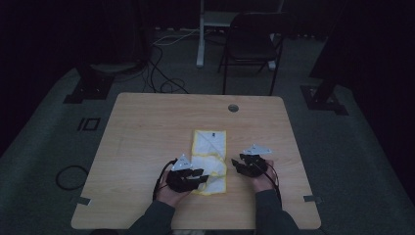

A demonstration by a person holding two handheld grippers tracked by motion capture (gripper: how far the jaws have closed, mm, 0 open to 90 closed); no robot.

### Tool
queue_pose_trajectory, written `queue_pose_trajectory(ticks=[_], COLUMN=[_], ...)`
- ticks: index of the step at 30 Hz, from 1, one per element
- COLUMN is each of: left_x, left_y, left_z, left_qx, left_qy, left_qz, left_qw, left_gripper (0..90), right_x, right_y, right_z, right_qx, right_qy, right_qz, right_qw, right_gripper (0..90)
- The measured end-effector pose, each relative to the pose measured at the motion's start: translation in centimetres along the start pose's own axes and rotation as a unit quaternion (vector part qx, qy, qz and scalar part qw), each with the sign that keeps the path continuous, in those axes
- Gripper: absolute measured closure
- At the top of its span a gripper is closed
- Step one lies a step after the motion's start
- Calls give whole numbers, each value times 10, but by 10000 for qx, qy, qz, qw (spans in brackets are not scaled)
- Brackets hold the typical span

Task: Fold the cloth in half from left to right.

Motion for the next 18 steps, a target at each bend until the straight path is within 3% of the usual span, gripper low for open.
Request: queue_pose_trajectory(ticks=[5,12,18], left_x=[-8,-26,-36], left_y=[-5,-15,-19], left_z=[-5,-6,-4], left_qx=[60,335,524], left_qy=[9,-238,-378], left_qz=[-10,-19,96], left_qw=[10000,9992,9979], left_gripper=[633,637,641], right_x=[5,16,26], right_y=[-2,-8,-19], right_z=[0,-2,2], right_qx=[7,54,192], right_qy=[34,135,225], right_qz=[-52,-187,-395], right_qw=[10000,9997,9988], right_gripper=[545,554,571])
Point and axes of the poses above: each handheld gripper's, and its own axes: z roughly forward along the jaws, x roughly out of its top, y roughly to its right, the point moved 8 cm from there along z, roughly forward along the jaws
